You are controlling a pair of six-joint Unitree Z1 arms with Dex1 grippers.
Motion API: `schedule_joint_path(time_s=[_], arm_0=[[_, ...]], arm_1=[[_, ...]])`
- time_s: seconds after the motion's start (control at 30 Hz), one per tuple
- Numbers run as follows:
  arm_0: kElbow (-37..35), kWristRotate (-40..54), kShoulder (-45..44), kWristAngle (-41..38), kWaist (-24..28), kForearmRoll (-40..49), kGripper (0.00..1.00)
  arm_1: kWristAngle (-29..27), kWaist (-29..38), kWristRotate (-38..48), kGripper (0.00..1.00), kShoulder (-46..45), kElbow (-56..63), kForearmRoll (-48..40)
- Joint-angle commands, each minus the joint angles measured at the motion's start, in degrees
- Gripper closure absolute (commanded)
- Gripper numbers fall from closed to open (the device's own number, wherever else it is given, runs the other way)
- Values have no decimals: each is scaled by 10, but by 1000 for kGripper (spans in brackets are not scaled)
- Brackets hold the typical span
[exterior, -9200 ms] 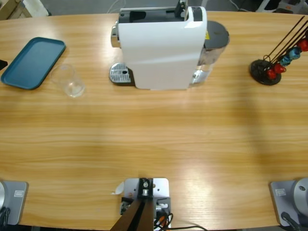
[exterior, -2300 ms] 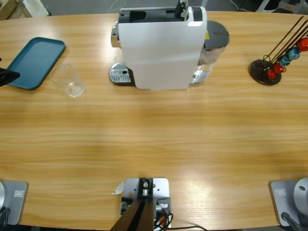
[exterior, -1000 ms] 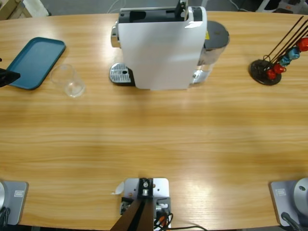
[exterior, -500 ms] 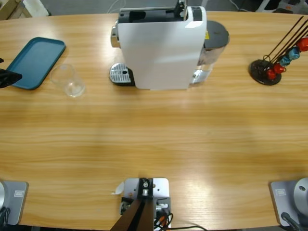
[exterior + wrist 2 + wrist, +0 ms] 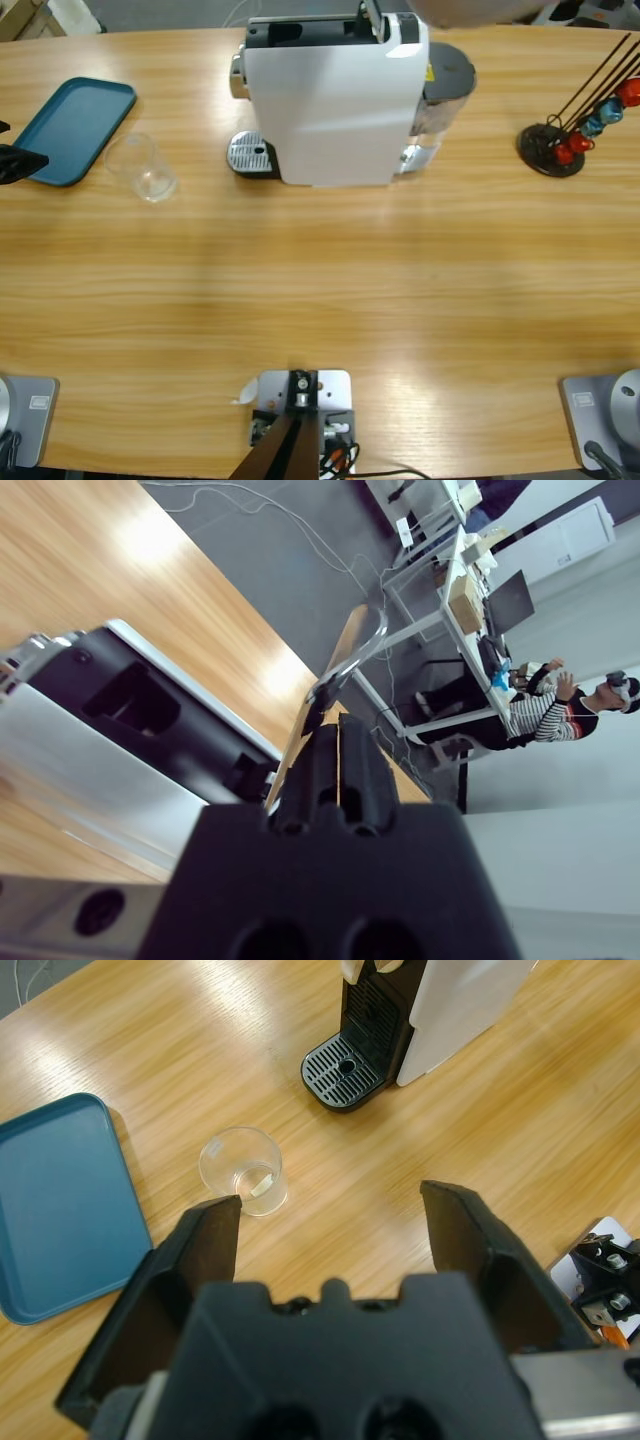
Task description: Pour coffee
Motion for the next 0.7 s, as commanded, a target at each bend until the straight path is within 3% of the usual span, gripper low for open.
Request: schedule_joint_path(time_s=[0.03, 0.7], arm_0=[[15, 5, 19, -5, -6, -6, 230], [16, 5, 17, -5, -8, -5, 230]], arm_1=[[45, 18, -17, 1000, 71, -20, 0], [81, 18, -8, 1000, 107, -25, 0]])
